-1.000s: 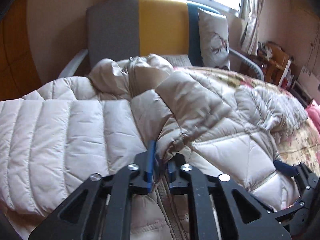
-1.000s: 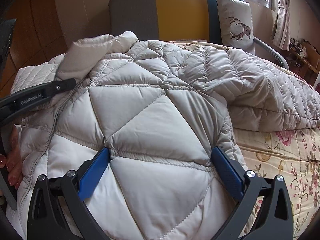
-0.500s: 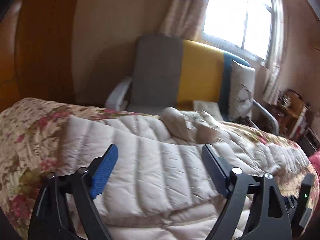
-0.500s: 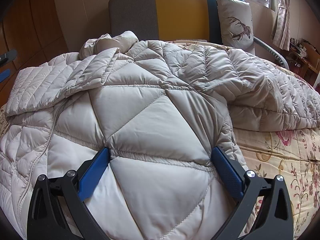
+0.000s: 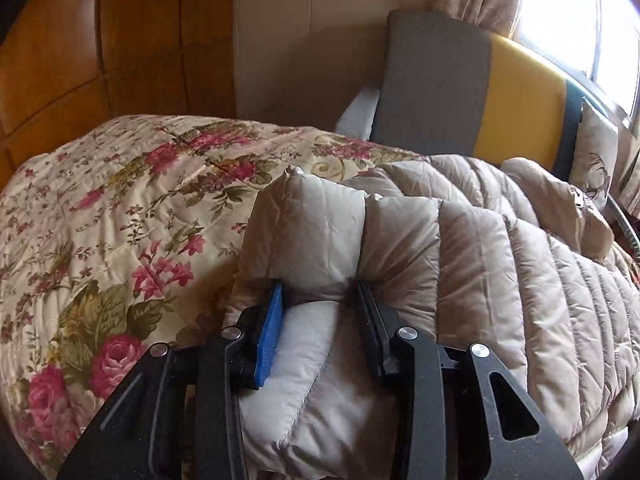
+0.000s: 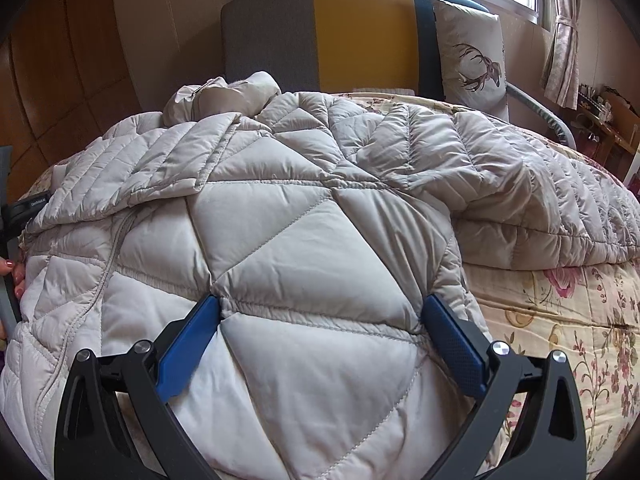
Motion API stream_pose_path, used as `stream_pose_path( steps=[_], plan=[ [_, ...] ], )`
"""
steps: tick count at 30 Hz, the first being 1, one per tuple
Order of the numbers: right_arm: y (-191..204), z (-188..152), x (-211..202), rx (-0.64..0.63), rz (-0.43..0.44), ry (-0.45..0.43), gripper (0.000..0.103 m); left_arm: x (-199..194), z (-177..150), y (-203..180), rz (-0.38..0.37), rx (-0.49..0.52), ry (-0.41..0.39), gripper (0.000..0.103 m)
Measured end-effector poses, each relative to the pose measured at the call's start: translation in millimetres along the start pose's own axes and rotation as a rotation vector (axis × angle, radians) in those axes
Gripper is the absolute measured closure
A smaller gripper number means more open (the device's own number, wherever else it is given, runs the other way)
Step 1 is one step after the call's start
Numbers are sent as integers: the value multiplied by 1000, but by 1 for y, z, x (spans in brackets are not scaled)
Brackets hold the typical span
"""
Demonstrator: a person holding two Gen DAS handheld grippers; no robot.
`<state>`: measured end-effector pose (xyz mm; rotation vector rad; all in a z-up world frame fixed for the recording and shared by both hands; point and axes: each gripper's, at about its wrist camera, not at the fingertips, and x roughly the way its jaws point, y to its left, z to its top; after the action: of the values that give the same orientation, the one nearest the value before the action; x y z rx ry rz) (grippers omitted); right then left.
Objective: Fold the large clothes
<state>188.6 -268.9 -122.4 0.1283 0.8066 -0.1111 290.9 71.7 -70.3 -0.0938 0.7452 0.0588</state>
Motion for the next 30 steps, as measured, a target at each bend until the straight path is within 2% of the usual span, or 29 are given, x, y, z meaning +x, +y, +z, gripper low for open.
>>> stream_pose_path(
  steps=[1,3,4,5,6,8,9,10,12,13,14,16,18,20,21,22,24,25,26,28,30],
  plan=[
    [3,5,-4,-9,5,-4,2,-5,-2,3,-20,-13,-25,65],
    [11,21,-16,-11,60,-55,2,-18,-5,8,-61,-47,-83,47],
    [15,31,-19,1,90,-73,2,-28,-8,12,-87,-70,-136,33],
    [20,41,-19,20,123,-73,2,-36,-9,15,-102,-86,-180,26],
    [25,50,-14,38,158,-56,3,-43,-10,16,-111,-94,-215,26],
    [36,64,1,72,229,-12,24,-50,-11,16,-121,-94,-258,26],
    [41,69,12,85,245,16,28,-52,-11,15,-118,-91,-266,26],
    [46,73,25,99,255,49,36,-53,-11,13,-112,-86,-272,26],
    [54,76,43,126,277,97,69,-53,-10,10,-103,-70,-271,26],
    [58,77,47,114,263,108,89,-54,-10,8,-98,-64,-279,26],
    [60,76,45,99,224,93,94,-57,-11,7,-97,-58,-295,26],
    [56,72,35,111,180,46,95,-59,-12,3,-93,-40,-305,26],
    [46,65,33,143,165,35,95,-51,-10,-3,-74,-13,-272,26],
    [38,57,40,172,196,40,94,-32,-8,-9,-43,19,-189,26],
    [35,54,42,181,215,44,93,-16,-5,-14,-20,43,-102,26],
    [32,52,43,194,239,42,89,-6,-4,-16,-8,54,-54,26],
    [25,51,33,218,295,21,67,2,-4,-17,6,61,-15,26],
    [20,50,24,235,318,-8,47,1,-5,-17,10,64,-17,26],
    [13,49,13,252,324,-45,33,1,-6,-17,15,66,-20,23],
    [-9,44,-10,296,312,-117,30,1,-6,-14,17,52,-22,17],
    [-40,39,-23,355,272,-142,31,-1,-6,-10,5,33,-31,12]
  ],
)
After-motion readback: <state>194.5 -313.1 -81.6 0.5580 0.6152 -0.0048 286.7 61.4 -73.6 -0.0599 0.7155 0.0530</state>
